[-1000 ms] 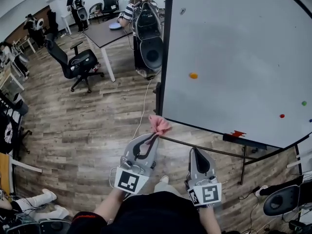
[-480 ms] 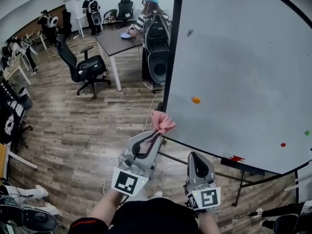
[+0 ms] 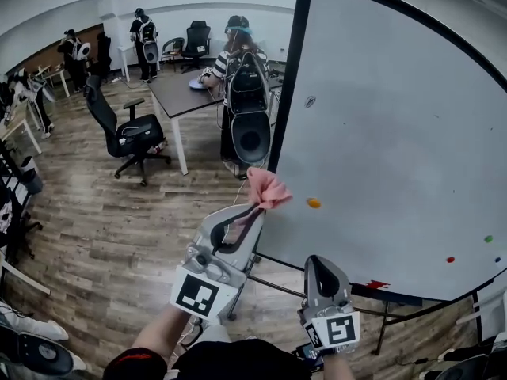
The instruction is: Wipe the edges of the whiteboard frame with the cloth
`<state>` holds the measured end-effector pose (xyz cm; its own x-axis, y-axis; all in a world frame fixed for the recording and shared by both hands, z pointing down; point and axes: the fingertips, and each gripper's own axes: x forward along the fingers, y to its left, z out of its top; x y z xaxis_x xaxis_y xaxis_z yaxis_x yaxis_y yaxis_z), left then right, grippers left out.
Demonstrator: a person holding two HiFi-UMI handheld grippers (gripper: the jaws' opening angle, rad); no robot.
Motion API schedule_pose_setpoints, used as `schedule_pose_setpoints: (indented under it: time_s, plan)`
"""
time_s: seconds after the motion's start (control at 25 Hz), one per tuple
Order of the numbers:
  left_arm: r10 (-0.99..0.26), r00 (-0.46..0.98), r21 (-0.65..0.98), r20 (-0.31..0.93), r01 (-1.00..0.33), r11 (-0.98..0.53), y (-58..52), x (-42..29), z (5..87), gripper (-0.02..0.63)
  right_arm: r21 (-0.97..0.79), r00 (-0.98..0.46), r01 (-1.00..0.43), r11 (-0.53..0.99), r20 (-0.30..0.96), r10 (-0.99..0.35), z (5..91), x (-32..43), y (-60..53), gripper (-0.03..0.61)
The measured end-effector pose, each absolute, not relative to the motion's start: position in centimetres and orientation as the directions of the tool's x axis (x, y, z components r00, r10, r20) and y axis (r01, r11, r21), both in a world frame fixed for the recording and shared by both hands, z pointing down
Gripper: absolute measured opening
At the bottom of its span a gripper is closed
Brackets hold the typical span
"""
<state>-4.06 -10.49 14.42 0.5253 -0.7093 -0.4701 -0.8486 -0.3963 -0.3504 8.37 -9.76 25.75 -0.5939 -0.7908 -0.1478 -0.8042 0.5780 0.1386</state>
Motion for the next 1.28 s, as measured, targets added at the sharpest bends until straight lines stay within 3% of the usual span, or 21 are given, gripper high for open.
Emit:
schedule_pose_setpoints:
  time_s: [0.76, 1.28]
  plan:
    - [-0.496, 0.631, -0.499, -0.597, -0.776, -0.387, -14.7, -6.0, 0.2, 0.016, 0.337, -0.547, -0.822, 0.46, -0.242, -0.801, 16.6, 2.6, -12.4, 0.002]
    - [-0.4, 0.665, -0.608, -0.631, -0.744, -0.278, -15.8, -5.3, -8.0, 0.017, 0.462, -0.502, -0.814, 0.351, -0.257, -0.825, 10.5, 1.9, -15.0, 0.002]
